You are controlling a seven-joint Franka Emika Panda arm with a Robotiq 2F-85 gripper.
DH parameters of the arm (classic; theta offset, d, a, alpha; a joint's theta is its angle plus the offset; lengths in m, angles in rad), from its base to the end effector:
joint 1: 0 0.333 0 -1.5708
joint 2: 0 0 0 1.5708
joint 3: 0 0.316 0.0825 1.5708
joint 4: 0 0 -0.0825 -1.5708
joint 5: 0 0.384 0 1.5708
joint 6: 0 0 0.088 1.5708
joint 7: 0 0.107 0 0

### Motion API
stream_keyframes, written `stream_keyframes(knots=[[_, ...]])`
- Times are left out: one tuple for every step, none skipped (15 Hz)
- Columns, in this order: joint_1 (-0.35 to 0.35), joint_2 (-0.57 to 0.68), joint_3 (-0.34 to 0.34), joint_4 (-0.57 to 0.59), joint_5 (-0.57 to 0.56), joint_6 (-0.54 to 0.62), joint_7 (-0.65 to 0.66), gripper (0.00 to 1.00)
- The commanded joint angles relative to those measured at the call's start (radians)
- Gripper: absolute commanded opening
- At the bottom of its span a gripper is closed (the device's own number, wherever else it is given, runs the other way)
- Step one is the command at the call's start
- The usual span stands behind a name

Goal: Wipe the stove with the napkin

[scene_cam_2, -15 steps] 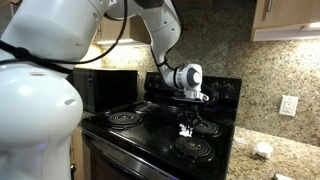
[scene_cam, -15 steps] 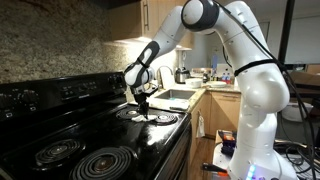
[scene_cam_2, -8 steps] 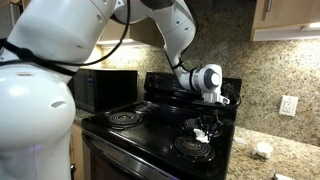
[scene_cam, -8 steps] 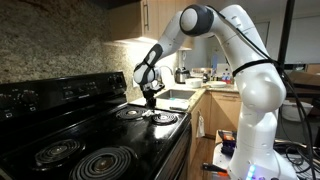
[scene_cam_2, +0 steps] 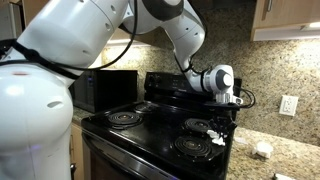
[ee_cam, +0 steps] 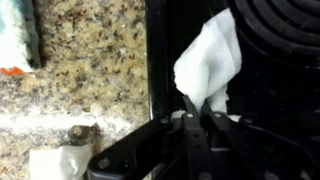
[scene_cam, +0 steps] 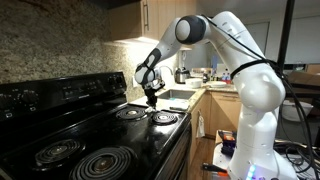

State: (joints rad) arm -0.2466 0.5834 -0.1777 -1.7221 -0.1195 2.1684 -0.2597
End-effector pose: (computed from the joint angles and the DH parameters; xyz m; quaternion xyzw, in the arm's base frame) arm 0.6007 -0.2653 0.2429 0.9926 -0.0338 -0.0937 0.0691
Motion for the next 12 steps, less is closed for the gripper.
stream_keyframes(knots=[[-0.015,0.165,-0.005,0.194,-0.018,0.044,0.051,0.08],[-0.016,0.187,0.003,0.231,-0.006,0.042,0.054,0.08],[-0.015,0.208,0.014,0.263,0.004,0.052,0.061,0.08],[-0.016,0.227,0.022,0.295,0.01,0.058,0.065,0.08],[-0.013,0.245,0.026,0.326,0.012,0.07,0.072,0.08],[-0.011,0.265,0.029,0.362,0.013,0.09,0.081,0.09],[-0.009,0.287,0.029,0.397,0.012,0.113,0.096,0.08],[-0.005,0.307,0.029,0.427,0.009,0.14,0.111,0.08],[0.001,0.327,0.025,0.456,0.002,0.172,0.128,0.08],[0.008,0.348,0.02,0.485,-0.008,0.208,0.143,0.08],[0.013,0.369,0.017,0.511,-0.012,0.239,0.153,0.08],[0.016,0.385,0.016,0.533,-0.01,0.27,0.162,0.08]])
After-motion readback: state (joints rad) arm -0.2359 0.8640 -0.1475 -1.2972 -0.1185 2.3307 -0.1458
